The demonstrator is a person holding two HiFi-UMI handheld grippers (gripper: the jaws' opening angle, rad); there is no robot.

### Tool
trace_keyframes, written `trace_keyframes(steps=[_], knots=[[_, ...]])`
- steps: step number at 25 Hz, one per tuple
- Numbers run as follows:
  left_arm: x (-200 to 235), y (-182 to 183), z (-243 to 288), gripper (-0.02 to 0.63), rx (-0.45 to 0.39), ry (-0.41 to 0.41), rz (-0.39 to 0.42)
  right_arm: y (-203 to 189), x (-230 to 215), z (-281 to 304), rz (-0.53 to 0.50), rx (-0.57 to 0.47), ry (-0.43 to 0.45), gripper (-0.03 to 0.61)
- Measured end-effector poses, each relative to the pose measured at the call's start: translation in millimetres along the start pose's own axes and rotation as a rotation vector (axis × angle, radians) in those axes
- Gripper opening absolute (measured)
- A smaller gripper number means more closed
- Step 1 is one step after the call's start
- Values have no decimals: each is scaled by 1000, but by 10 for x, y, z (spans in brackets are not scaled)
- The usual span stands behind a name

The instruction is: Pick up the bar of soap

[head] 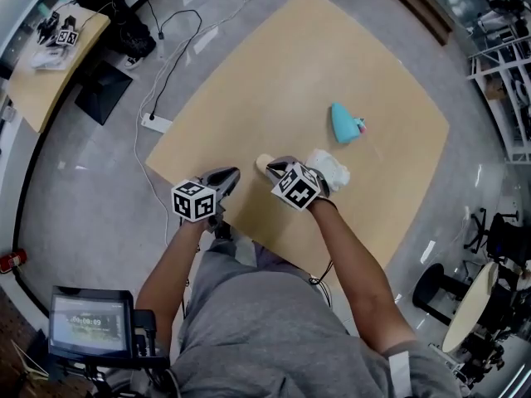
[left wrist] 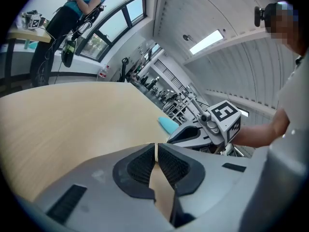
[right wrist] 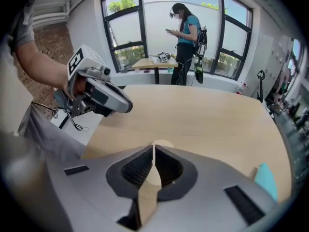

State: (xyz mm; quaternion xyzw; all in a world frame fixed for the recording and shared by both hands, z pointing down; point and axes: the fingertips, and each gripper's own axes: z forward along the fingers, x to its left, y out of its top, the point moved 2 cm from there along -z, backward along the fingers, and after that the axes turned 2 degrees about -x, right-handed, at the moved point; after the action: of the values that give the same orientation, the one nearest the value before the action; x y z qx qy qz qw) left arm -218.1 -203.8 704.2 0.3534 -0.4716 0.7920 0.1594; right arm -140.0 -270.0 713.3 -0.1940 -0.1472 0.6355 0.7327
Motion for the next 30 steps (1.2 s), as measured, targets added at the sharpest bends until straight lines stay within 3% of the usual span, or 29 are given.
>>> trace_keyframes(steps=[5,9,14,19,24,30], knots=[[-77,-54,-11,6,-14,7,-20,-237,22,158,12,66,-43,8],[-193,-114,117,6,-9,14,-18,-439,-97,146,51,44,-57,8],[-251,-18,-1,6,-14,-14,7,-332,-98,134,94,25,-95,8],[-414,137,-197,6,-33,-40,60,-48,19,-140,193,-91,-129,8],[-649,354,-403,6,-60,-82,136,330,92,-685,301,-274,-183,8],[-1055,616,-656,6,-92,-156,244,722,262,-1514,346,-480,-269,8]])
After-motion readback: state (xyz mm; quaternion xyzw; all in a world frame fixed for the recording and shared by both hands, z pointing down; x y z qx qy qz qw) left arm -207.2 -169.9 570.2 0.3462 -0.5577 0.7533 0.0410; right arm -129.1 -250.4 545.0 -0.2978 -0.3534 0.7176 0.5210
